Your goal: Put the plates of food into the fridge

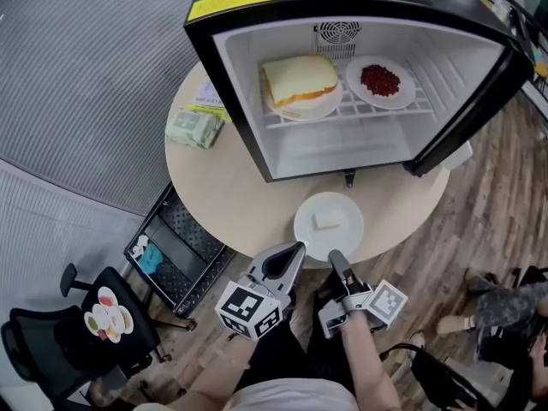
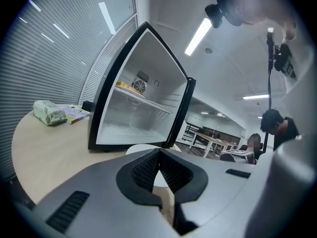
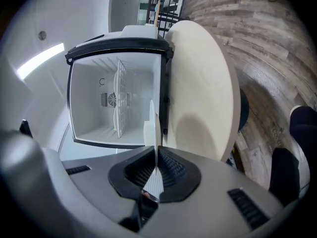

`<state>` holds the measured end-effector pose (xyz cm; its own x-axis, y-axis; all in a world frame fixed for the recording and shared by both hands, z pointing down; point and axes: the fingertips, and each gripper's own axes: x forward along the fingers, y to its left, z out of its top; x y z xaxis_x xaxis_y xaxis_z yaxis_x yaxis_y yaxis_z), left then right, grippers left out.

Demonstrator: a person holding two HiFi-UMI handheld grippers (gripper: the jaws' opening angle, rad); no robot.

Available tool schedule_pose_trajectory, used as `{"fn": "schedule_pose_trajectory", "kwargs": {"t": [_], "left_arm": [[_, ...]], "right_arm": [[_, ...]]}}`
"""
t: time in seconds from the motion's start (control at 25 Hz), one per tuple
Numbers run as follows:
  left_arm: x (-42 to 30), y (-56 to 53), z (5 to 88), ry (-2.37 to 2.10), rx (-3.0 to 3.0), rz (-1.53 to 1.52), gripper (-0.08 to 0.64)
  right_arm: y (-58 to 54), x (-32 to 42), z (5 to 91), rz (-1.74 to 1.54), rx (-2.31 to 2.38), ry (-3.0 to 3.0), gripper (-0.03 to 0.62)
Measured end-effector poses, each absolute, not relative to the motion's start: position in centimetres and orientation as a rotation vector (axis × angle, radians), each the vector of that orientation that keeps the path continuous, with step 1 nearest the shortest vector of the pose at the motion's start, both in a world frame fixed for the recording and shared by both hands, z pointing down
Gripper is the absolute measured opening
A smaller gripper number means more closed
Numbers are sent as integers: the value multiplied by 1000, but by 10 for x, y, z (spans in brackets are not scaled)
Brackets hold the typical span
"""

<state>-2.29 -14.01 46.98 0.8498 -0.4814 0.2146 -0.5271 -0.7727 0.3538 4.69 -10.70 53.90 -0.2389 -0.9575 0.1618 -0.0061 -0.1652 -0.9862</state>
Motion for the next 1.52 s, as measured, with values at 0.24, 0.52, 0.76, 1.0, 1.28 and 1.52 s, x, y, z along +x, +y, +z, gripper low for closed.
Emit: {"fn": "schedule_pose_trajectory", "kwargs": {"t": [0.24,0.52,0.76,1.0,1.28,1.52], "left_arm": [[2,-151,467,-765,2634,147,5],[29,-174,465,-811,2642,128,5],[45,-203,465,-881,2630,100,3],[45,-239,468,-970,2626,118,5],[49,-275,468,-1037,2590,93,5],[50,-281,469,-1050,2578,94,5]], "right_arm": [[-118,80,534,-1502,-1209,1289,18],[-153,111,528,-1491,-1209,1346,18],[-198,128,534,-1504,-1200,1379,18],[-253,138,539,-1530,-1242,1489,18],[-307,150,539,-1565,-1275,1493,18],[-335,156,543,-1613,-1286,1437,18]]}}
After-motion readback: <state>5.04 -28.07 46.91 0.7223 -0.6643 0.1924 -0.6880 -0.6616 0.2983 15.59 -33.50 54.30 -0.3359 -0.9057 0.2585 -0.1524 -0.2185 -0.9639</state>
